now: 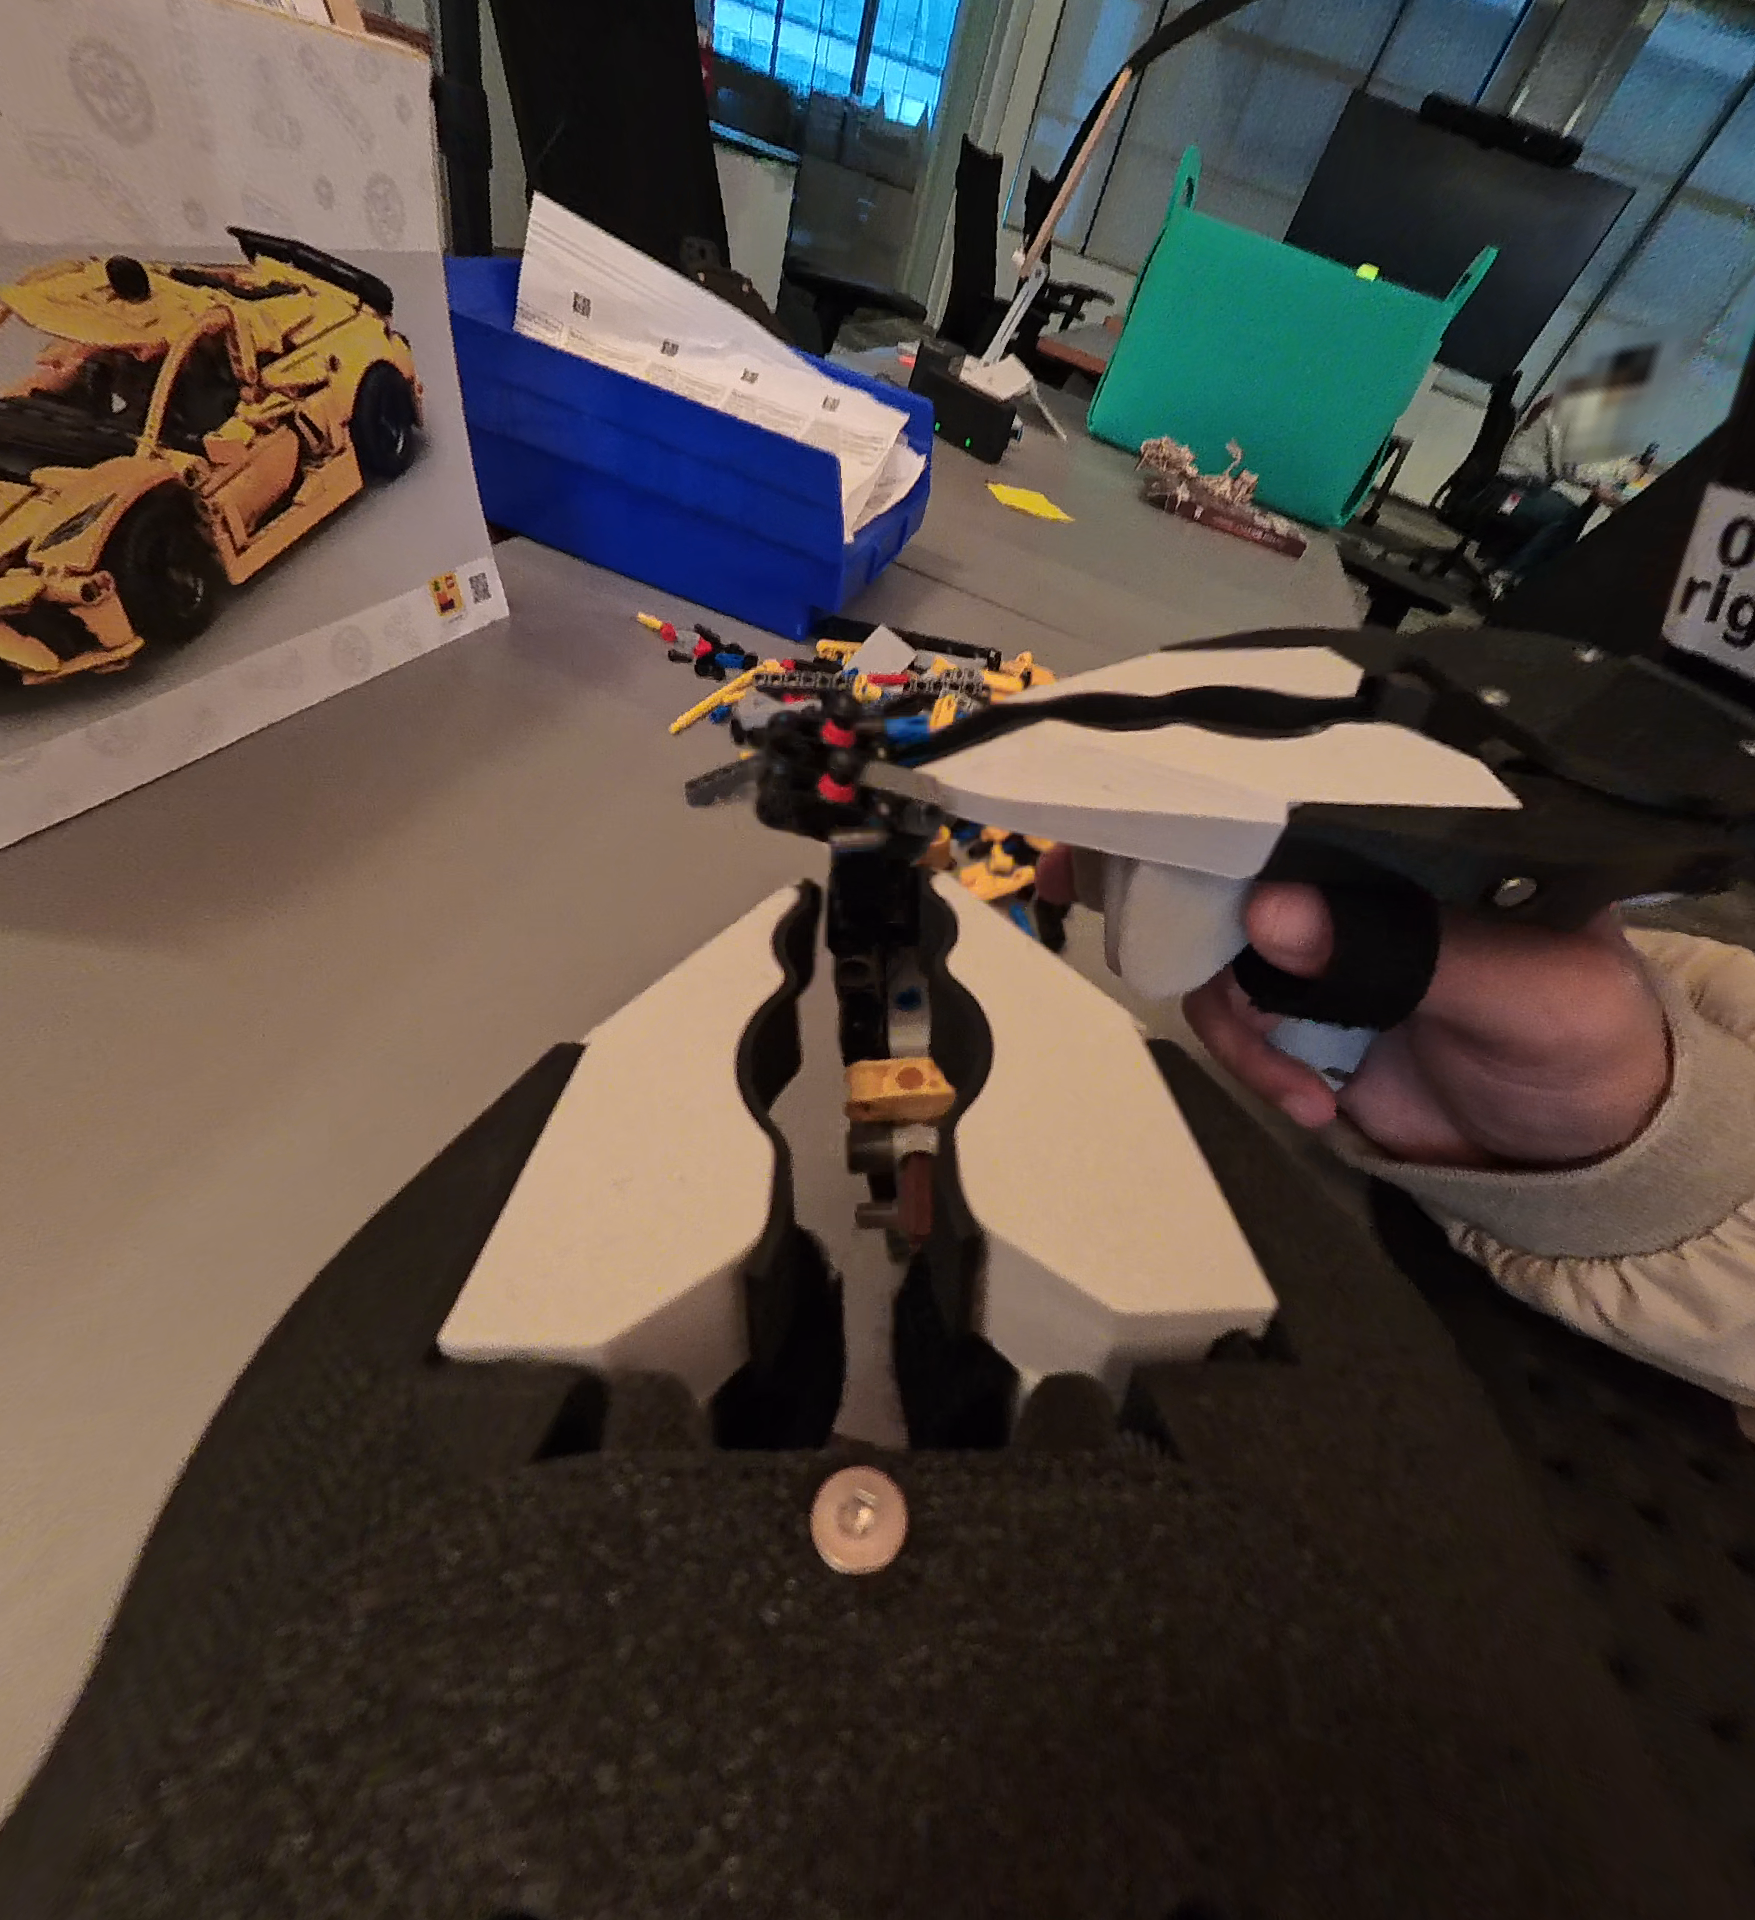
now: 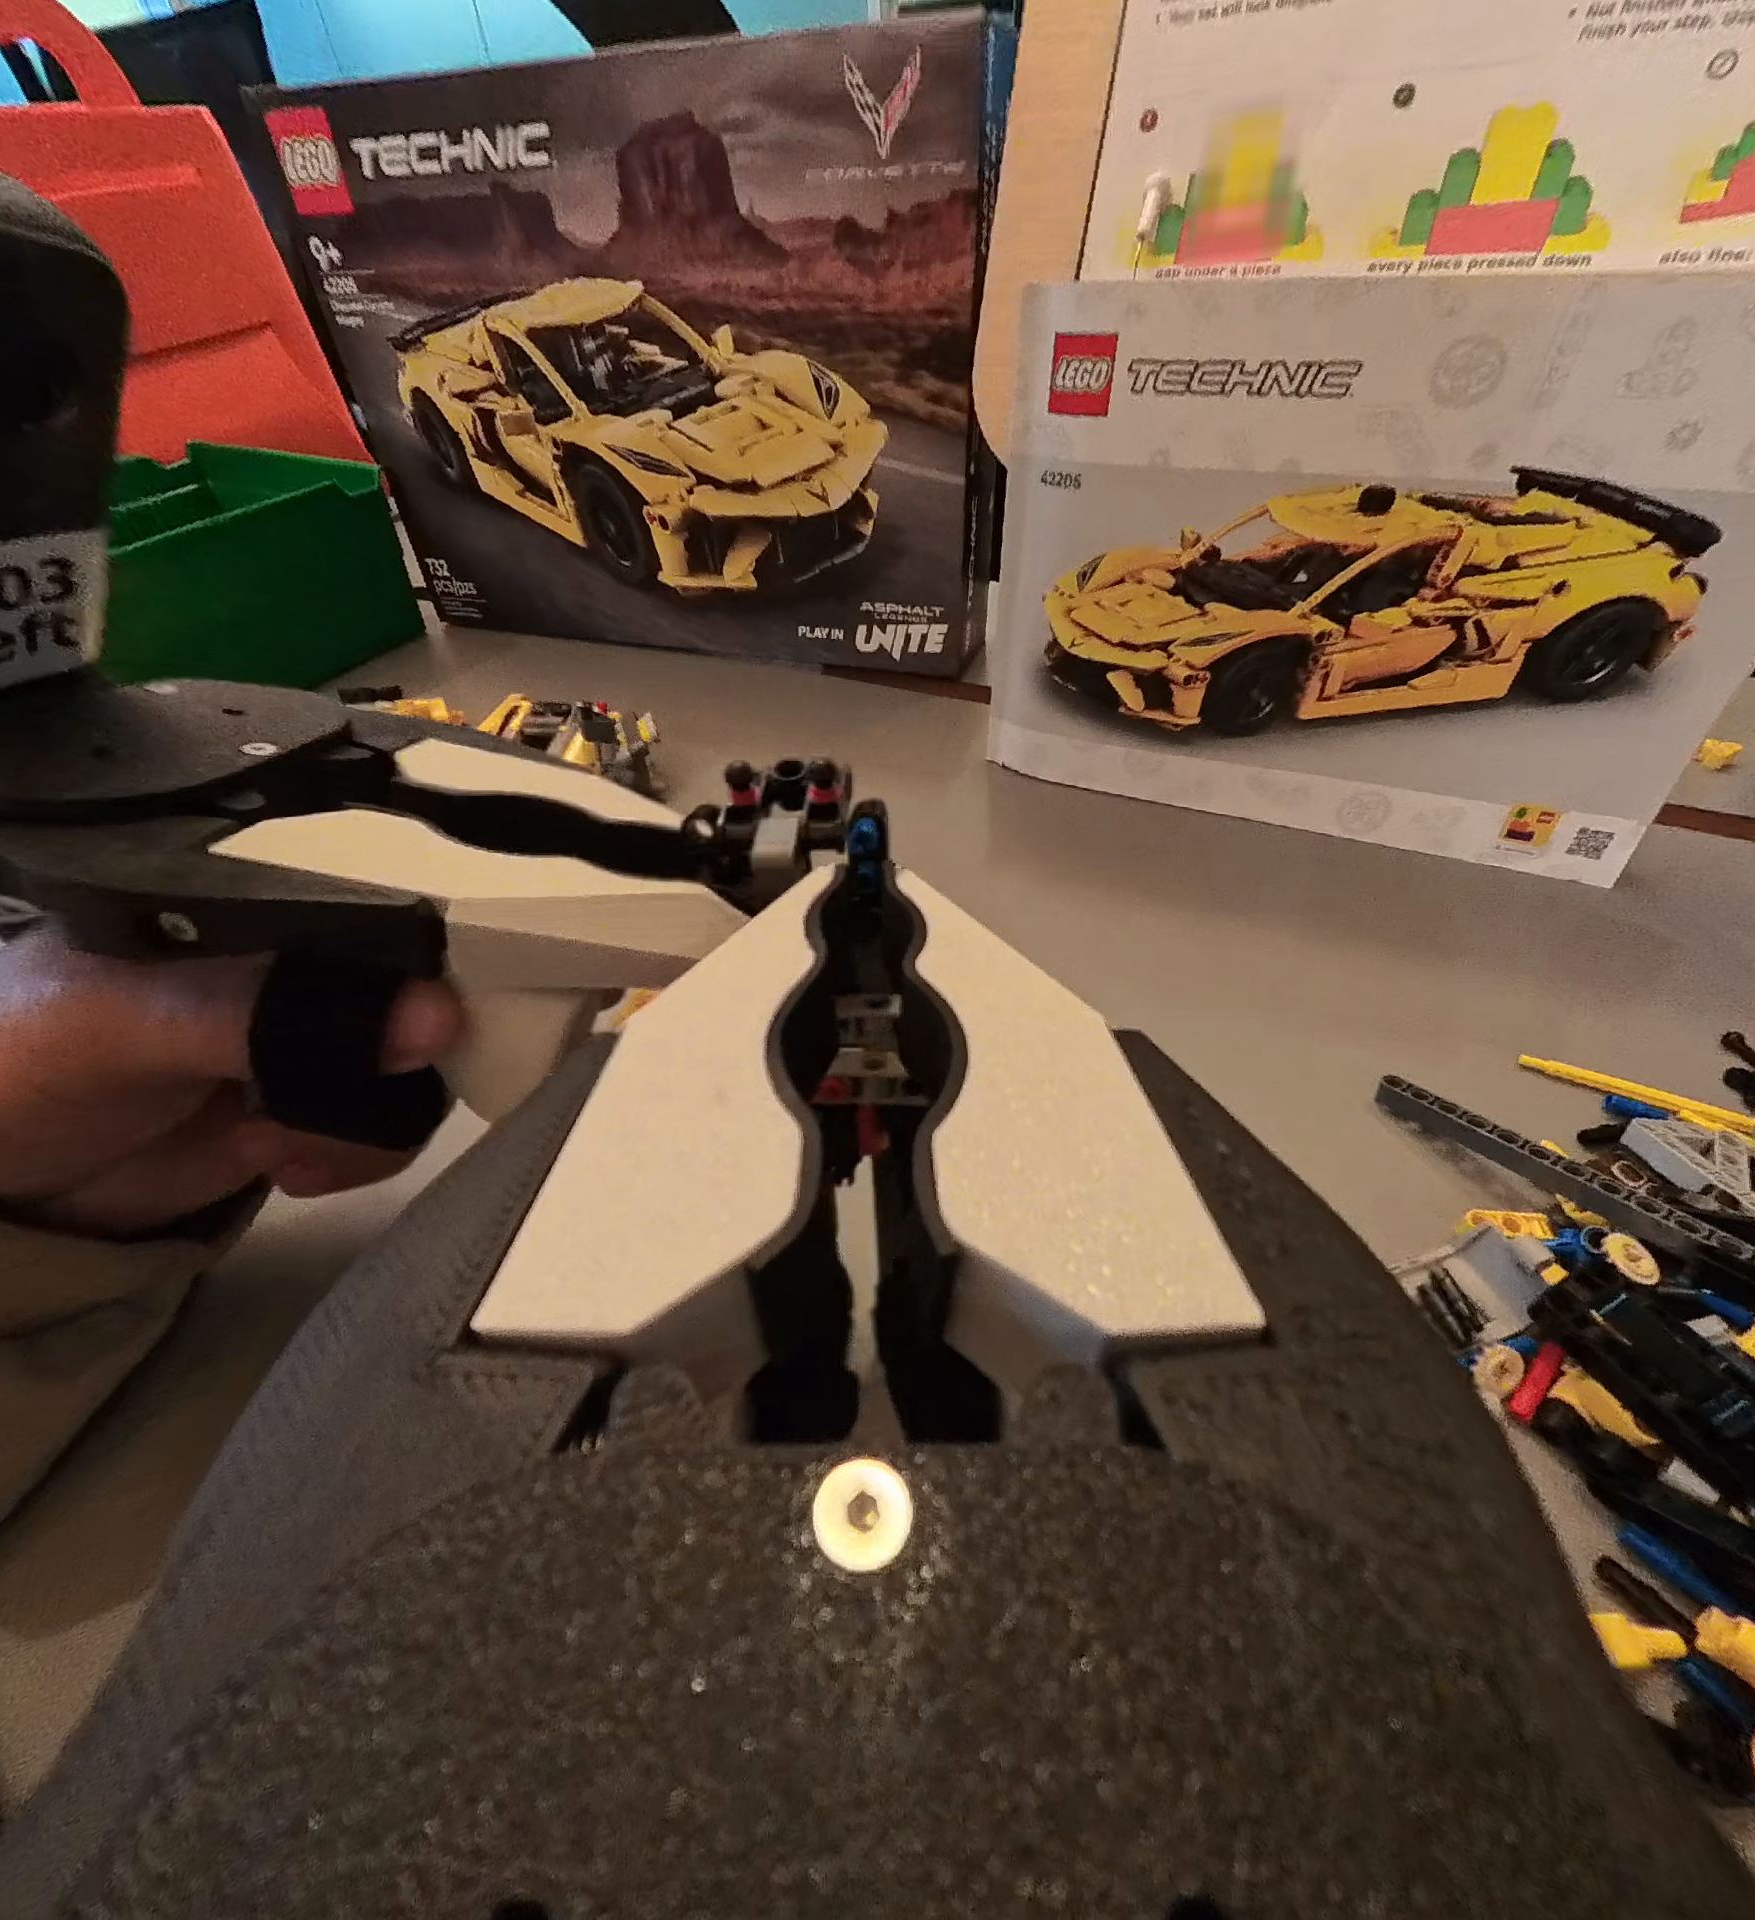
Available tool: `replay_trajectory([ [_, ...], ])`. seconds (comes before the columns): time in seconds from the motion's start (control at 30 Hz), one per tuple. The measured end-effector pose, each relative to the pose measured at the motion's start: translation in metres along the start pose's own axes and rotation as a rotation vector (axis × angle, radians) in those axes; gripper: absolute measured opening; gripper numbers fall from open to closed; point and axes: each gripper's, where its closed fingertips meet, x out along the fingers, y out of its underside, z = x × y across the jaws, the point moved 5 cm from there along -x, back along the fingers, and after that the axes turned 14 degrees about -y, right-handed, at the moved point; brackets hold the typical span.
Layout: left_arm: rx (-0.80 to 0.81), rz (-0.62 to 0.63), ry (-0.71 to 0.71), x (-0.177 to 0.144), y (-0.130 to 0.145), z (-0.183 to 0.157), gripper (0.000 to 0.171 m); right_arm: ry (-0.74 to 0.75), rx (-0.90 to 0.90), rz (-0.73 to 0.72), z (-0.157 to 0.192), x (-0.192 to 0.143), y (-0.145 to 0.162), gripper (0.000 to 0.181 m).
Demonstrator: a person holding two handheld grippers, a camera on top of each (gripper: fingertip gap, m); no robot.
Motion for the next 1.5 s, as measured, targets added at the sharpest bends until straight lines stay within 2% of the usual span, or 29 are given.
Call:
replay_trajectory([
  [0.03, -0.020, -0.011, 0.010, 0.001, -0.001, -0.001, 0.028, -0.013, 0.018, -0.003, 0.003, 0.000, -0.001, 0.002],
  [0.07, -0.035, -0.016, 0.033, 0.002, -0.001, -0.003, 0.030, -0.034, 0.038, -0.015, 0.006, 0.001, -0.002, 0.001],
  [0.2, -0.061, -0.071, 0.036, 0.001, -0.002, -0.003, 0.021, -0.058, 0.076, -0.039, 0.012, 0.005, -0.003, 0.003],
  [0.3, -0.156, -0.024, 0.053, 0.002, -0.001, 0.000, 0.015, -0.034, 0.040, -0.040, 0.012, 0.005, -0.001, 0.002],
  [0.4, -0.148, 0.010, 0.034, 0.003, 0.001, -0.002, 0.015, -0.018, 0.050, -0.042, 0.011, 0.004, 0.003, 0.002],
  [0.53, -0.216, 0.057, 0.033, 0.006, 0.004, -0.002, 0.015, 0.011, 0.054, -0.024, 0.009, 0.003, 0.007, 0.001],
  [0.67, -0.226, 0.072, 0.012, 0.008, 0.004, -0.003, 0.015, 0.053, 0.025, -0.014, 0.009, 0.002, 0.008, 0.002],
  [0.87, -0.219, 0.088, 0.031, 0.007, 0.004, -0.003, 0.015, 0.022, 0.066, -0.032, 0.009, 0.000, 0.010, 0.001],
  [0.93, -0.214, 0.095, 0.035, 0.007, 0.004, -0.003, 0.015, 0.049, 0.020, -0.021, 0.011, -0.001, 0.010, 0.000],
  [0.97, -0.229, 0.094, -0.042, 0.007, 0.005, 0.007, 0.015, 0.046, 0.020, -0.027, 0.011, -0.002, 0.010, 0.000],
  [1.0, -0.289, 0.075, -0.159, 0.002, 0.006, 0.033, 0.015, 0.070, 0.016, -0.091, 0.009, -0.012, 0.003, 0.000],
  [1.07, -0.416, 0.032, -0.189, -0.017, 0.003, 0.081, 0.015, 0.114, -0.015, -0.128, 0.001, -0.033, -0.003, 0.000],
  [1.13, -0.353, -0.026, -0.163, -0.025, -0.007, 0.079, 0.015, 0.029, 0.066, -0.130, -0.004, -0.038, 0.007, 0.000],
  [1.17, -0.305, -0.040, -0.094, -0.023, -0.012, 0.065, 0.015, -0.007, 0.108, -0.094, -0.006, -0.034, 0.013, 0.000],
  [1.23, -0.237, -0.040, -0.004, -0.020, -0.017, 0.045, 0.015, -0.142, 0.153, -0.140, 0.000, -0.027, 0.007, 0.000],
  [1.33, -0.085, -0.064, 0.189, -0.026, -0.016, 0.016, 0.015, -0.320, 0.075, -0.143, 0.006, -0.018, -0.005, 0.000],
  [1.4, 0.034, -0.106, 0.279, -0.033, -0.018, -0.001, 0.015, -0.493, 0.035, -0.121, 0.007, -0.017, -0.011, 0.030],
  [1.47, 0.085, -0.107, 0.353, -0.038, -0.016, -0.014, 0.016, -0.752, 0.051, -0.038, 0.020, -0.023, -0.010, 0.035],
  [1.5, 0.126, -0.091, 0.375, -0.038, -0.012, -0.019, 0.016, -0.786, 0.059, 0.001, 0.021, -0.022, -0.009, 0.040],
])
